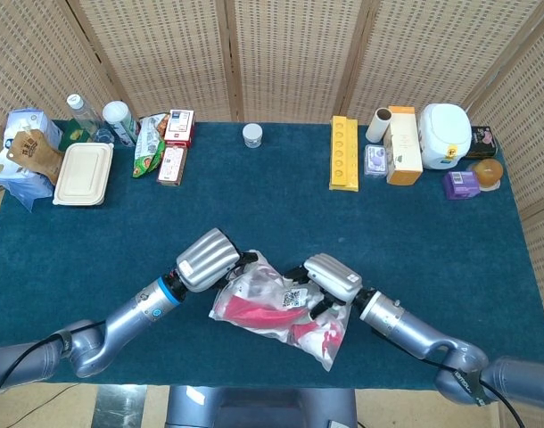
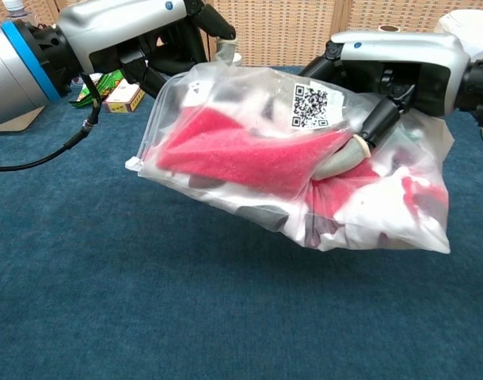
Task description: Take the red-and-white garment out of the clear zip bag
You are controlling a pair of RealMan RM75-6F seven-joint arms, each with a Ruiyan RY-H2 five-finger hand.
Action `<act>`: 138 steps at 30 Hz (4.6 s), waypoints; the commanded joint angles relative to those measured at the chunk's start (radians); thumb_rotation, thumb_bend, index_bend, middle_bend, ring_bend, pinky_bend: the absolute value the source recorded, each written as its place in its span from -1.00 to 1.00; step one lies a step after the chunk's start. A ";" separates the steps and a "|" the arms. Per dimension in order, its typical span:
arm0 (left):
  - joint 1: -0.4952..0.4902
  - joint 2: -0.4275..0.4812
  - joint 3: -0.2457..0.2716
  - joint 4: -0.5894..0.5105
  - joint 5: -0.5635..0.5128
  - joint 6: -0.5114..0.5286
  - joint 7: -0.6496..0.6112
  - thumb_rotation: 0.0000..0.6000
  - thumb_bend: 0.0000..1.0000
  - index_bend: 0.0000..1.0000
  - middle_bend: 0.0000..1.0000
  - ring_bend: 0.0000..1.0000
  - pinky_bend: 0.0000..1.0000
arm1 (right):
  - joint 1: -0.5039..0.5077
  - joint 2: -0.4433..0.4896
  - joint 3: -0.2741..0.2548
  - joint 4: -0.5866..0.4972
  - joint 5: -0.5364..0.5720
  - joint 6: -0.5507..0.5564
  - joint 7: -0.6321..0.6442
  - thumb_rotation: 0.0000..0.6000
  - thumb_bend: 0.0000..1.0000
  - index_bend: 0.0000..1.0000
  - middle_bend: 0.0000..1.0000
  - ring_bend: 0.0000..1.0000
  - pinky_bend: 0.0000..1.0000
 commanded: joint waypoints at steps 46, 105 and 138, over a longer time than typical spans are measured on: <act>-0.192 -0.372 0.050 0.682 0.002 -0.090 -0.191 1.00 -0.15 0.74 1.00 1.00 1.00 | -0.230 -0.064 -0.027 0.241 0.068 0.172 -0.205 1.00 -0.77 -1.00 -0.89 -0.73 -0.83; -0.335 -0.332 -0.022 0.601 -0.133 -0.211 0.068 1.00 -0.22 0.75 1.00 1.00 1.00 | -0.202 -0.416 -0.278 1.269 -0.534 0.794 -0.504 1.00 -1.00 -0.25 0.76 1.00 0.89; -0.274 -0.275 -0.044 0.439 -0.233 -0.254 0.205 1.00 -0.21 0.75 1.00 1.00 1.00 | -0.154 -0.481 -0.363 1.429 -0.458 0.747 -0.407 1.00 -1.00 -0.29 0.75 1.00 0.86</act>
